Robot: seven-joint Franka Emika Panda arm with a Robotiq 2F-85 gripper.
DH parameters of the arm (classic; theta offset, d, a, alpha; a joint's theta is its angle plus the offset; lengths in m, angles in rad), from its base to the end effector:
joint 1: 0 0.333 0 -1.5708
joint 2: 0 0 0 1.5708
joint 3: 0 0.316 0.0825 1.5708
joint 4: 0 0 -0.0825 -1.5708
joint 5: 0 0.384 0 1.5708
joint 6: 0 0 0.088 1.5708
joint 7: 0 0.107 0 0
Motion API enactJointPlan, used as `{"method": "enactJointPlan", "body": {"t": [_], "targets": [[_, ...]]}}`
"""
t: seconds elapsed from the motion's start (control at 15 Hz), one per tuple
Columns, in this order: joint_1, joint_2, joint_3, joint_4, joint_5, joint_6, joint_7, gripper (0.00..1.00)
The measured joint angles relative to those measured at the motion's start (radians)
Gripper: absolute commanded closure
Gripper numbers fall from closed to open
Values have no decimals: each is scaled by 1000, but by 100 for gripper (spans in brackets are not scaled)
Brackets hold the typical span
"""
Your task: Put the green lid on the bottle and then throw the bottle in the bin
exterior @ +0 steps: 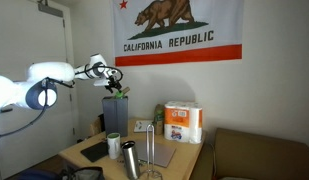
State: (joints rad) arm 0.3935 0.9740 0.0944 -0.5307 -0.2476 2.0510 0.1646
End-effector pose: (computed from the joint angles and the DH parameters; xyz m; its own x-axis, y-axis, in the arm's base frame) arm 0.7473 0.3281 0.5061 0.7962 0.2824 0.5351 0.2841 -0.9553 0.0816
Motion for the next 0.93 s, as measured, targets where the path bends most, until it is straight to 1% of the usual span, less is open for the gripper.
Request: {"method": "enactJointPlan", "body": {"t": [0.07,0.13,0.47,0.73,0.93], "targets": [[-1,-1,0,8,0,-9,0,0],[1,-1,-8,28,5,-40,-3,0],[-6,-6,-44,170,47,-279,-41,0],[-47,-61,-56,178,78,-424,-79,0],[-95,-83,-44,179,92,-559,-103,0]]}}
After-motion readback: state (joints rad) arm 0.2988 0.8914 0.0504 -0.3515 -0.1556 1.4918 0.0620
